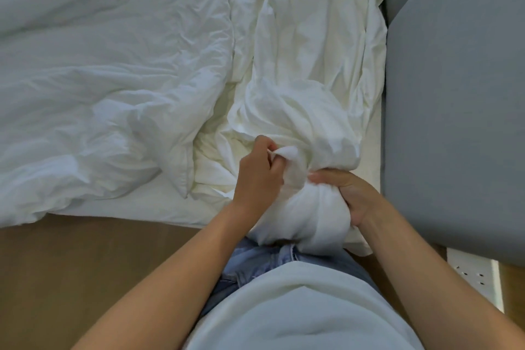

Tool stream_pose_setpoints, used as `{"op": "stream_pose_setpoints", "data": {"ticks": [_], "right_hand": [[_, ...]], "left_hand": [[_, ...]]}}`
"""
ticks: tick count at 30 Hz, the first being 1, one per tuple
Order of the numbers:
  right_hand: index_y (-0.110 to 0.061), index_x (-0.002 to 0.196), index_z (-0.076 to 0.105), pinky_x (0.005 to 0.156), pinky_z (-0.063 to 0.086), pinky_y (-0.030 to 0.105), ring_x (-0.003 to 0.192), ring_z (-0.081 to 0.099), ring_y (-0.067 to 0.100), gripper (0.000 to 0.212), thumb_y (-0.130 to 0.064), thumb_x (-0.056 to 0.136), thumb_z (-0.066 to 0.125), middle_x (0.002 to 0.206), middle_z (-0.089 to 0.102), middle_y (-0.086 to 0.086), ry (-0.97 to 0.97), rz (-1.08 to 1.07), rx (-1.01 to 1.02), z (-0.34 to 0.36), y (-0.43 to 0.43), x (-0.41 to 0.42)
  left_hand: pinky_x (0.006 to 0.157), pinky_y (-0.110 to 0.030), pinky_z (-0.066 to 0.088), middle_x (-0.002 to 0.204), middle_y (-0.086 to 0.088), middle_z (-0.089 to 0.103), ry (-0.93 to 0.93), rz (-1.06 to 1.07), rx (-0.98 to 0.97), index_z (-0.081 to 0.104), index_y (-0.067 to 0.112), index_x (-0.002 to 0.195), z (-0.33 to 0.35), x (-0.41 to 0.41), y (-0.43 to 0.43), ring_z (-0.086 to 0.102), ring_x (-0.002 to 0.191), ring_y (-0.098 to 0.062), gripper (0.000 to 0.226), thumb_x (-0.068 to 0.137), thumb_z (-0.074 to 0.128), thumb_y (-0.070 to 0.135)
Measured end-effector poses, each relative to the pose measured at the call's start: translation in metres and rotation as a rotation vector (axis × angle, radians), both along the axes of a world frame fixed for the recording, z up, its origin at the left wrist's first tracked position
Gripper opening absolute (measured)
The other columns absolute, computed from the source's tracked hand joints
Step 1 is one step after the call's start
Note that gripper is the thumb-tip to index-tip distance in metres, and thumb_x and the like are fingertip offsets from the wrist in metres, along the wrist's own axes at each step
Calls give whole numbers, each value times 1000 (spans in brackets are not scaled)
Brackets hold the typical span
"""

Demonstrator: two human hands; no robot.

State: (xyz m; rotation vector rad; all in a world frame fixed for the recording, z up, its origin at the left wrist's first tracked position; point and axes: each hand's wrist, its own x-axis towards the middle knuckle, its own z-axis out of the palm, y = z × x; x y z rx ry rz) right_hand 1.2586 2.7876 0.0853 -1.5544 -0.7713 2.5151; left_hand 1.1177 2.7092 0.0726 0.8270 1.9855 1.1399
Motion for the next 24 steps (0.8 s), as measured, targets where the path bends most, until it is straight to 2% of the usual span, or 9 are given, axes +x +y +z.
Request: {"op": "stream_pose_setpoints", "data": {"ticks": [3,8,10,13,15,17,19,21,24], "right_hand": [[-12,68,78,60,57,32,71,71,22,15,-10,54,74,81,73,11,2,43,52,5,-5,-11],[-8,77,69,54,56,30,64,70,21,19,-8,58,67,73,71,11,14,-193,111,4,-2,-13],[-8,80,67,53,55,30,64,70,20,18,-7,62,66,72,71,10,0,-186,130,4,-1,-15],[-11,78,68,52,54,29,62,70,17,10,-4,72,66,68,72,5,-41,-177,222,5,1,-17],[-15,71,73,56,55,30,67,71,19,11,-6,65,70,72,72,5,-12,-140,263,6,2,-20],[-15,73,73,64,58,33,74,70,22,20,-6,55,74,77,72,7,-8,-70,281,6,2,-23],[-12,86,71,78,57,39,83,69,25,32,-11,54,73,85,72,9,-20,12,277,8,3,-26],[-12,95,68,82,56,41,88,69,25,41,-10,54,72,91,72,9,-14,76,285,10,6,-28],[-13,94,66,69,58,35,83,70,21,42,-10,53,72,85,73,4,-24,33,329,13,11,-28]], "left_hand": [[47,-17,41,55,5,51,-77,10,-5,41,20,69,3,-1,10,60,50,-15,25,89,55,17],[49,-27,23,49,8,34,324,-259,-170,28,21,55,-10,-10,5,31,47,-9,48,83,62,41],[48,-25,20,47,8,32,362,-300,-177,26,22,53,-12,-13,2,29,46,-7,51,81,64,44],[52,-21,27,50,12,35,36,-295,-92,35,17,51,-12,-27,6,32,50,-7,48,80,69,33],[66,-24,40,67,3,50,-213,-237,-73,55,2,62,-9,-37,11,47,66,-9,33,83,69,23],[78,-30,45,80,-2,60,-420,-237,-68,64,0,70,-6,-45,16,56,77,-16,19,82,68,14],[77,-32,47,79,-9,63,-585,-280,-88,68,7,66,-3,-52,22,59,78,-21,9,73,65,14],[74,-34,45,80,-14,59,-672,-262,-117,66,3,67,-1,-58,30,55,78,-26,14,63,59,15],[60,-23,39,65,-7,48,-730,-213,-139,53,8,55,1,-64,35,47,66,-19,9,60,57,15]]}}
